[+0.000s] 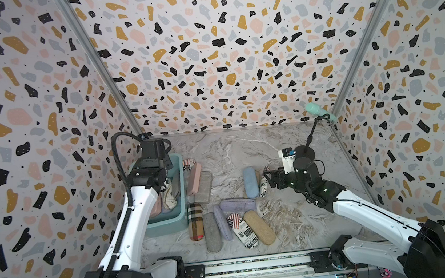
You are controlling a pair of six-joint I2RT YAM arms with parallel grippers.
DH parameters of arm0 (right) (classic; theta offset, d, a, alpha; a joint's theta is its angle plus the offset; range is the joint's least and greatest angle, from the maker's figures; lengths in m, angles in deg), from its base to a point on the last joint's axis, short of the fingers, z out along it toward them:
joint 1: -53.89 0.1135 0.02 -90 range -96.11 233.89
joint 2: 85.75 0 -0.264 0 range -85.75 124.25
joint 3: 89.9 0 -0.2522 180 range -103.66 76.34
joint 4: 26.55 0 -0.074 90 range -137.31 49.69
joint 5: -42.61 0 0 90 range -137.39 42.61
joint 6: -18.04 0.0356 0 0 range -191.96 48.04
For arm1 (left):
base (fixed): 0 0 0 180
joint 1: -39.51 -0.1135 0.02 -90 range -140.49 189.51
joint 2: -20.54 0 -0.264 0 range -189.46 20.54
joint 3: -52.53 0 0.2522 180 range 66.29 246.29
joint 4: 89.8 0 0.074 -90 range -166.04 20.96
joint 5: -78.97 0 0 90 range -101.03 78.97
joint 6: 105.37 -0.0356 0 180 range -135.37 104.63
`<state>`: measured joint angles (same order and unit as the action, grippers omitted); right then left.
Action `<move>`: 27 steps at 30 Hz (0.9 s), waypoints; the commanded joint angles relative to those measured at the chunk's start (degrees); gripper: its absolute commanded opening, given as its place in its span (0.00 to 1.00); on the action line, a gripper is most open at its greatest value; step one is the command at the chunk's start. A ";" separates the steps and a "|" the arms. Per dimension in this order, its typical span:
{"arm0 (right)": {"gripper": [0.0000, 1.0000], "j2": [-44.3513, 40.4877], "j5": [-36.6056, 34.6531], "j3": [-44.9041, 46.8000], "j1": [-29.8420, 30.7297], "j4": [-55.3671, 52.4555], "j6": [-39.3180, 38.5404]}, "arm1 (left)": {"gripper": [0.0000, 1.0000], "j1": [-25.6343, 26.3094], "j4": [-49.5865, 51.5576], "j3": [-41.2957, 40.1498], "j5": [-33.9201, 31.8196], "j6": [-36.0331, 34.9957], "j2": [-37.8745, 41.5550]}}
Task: Put the glasses cases into the storage boxes
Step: Place the glasses case in the storage box.
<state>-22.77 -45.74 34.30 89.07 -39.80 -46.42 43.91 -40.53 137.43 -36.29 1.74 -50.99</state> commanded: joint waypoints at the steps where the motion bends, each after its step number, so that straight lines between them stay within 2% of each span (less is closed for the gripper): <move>1: 0.81 -0.83 2.28 0.67 -0.75 2.39 0.65 | 0.35 0.17 1.12 -1.27 -3.56 -2.10 -4.79; 8: 0.81 -3.85 3.37 3.26 -2.05 1.33 1.17 | 0.39 0.25 -0.60 -1.45 -1.56 -1.52 -12.39; 13: 0.82 -6.36 3.30 5.24 -2.59 0.78 1.81 | 0.45 0.42 -1.56 -2.73 -0.50 -1.72 -14.84; 19: 0.83 -7.95 2.79 6.37 -3.37 -0.75 2.16 | 0.57 0.61 -0.70 -1.39 -0.45 -2.30 -15.66; 27: 0.84 -9.02 2.57 6.16 -3.62 -1.99 2.28 | 0.60 0.65 -1.01 1.22 6.72 -1.25 -10.77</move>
<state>-30.51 -42.85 40.95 85.71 -40.39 -44.74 44.07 -40.40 135.75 -34.54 0.19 -64.76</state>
